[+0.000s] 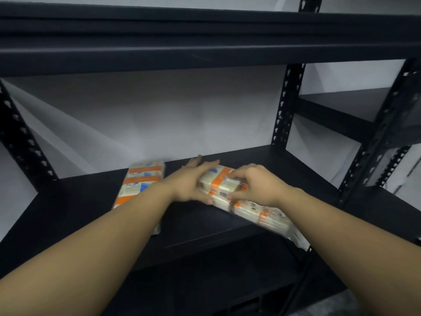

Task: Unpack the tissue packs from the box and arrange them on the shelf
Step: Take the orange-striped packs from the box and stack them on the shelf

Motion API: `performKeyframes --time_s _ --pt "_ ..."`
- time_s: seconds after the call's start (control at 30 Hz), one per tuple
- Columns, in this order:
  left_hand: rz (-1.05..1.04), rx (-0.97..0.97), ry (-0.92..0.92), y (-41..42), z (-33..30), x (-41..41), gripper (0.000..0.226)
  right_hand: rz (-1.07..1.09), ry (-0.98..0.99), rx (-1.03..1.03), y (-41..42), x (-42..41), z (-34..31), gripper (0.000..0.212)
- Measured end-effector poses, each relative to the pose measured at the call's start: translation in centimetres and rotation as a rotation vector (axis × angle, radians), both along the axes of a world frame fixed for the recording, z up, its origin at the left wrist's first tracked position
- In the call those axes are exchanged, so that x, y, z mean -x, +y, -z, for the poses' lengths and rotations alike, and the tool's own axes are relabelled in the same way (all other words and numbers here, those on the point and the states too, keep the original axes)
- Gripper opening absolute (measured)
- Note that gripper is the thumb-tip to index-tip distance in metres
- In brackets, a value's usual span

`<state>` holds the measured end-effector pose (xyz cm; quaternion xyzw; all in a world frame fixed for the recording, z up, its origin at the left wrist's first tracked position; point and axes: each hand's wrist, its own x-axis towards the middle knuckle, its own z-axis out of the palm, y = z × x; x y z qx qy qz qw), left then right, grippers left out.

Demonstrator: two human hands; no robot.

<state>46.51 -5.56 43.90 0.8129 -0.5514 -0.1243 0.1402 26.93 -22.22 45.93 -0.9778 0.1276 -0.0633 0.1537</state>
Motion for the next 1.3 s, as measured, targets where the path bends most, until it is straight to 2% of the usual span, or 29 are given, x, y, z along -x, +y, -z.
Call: performKeyframes --time_s 0.13,0.23,0.4,0.6,0.8,0.9,1.03,1.13,1.3 --pt "0.168 -0.018 -0.089 -1.9 0.1 -0.4 0.111 0.071 0.051 0.070 -0.5 4.3 1.2 0.098" --pt "0.236 -0.042 -0.126 -2.6 0.7 -0.6 0.100 0.157 0.092 0.133 -0.7 7.1 2.5 0.108" --pt "0.228 0.067 -0.061 -2.1 0.7 -1.3 0.084 0.171 0.074 0.162 -0.4 8.0 3.3 0.086" --pt "0.188 0.140 0.058 -1.3 1.4 -1.9 0.076 0.198 0.001 0.102 0.0 8.4 3.9 0.073" --pt "0.080 0.165 0.077 0.0 1.6 -3.7 0.056 0.428 -0.174 -0.041 1.8 10.3 6.4 0.063" --pt "-0.007 0.149 0.073 0.5 1.4 -4.2 0.052 0.531 -0.194 -0.118 2.7 10.3 7.0 0.063" --pt "-0.056 0.156 0.140 0.2 1.1 -4.0 0.052 0.573 -0.347 -0.219 3.0 11.0 7.3 0.063" --pt "-0.065 0.172 0.142 -0.3 1.0 -3.9 0.051 0.569 -0.420 -0.211 2.6 11.4 7.5 0.060" --pt "0.000 0.193 0.109 -2.3 0.7 -3.6 0.046 0.577 -0.522 -0.080 0.9 12.1 8.5 0.052"
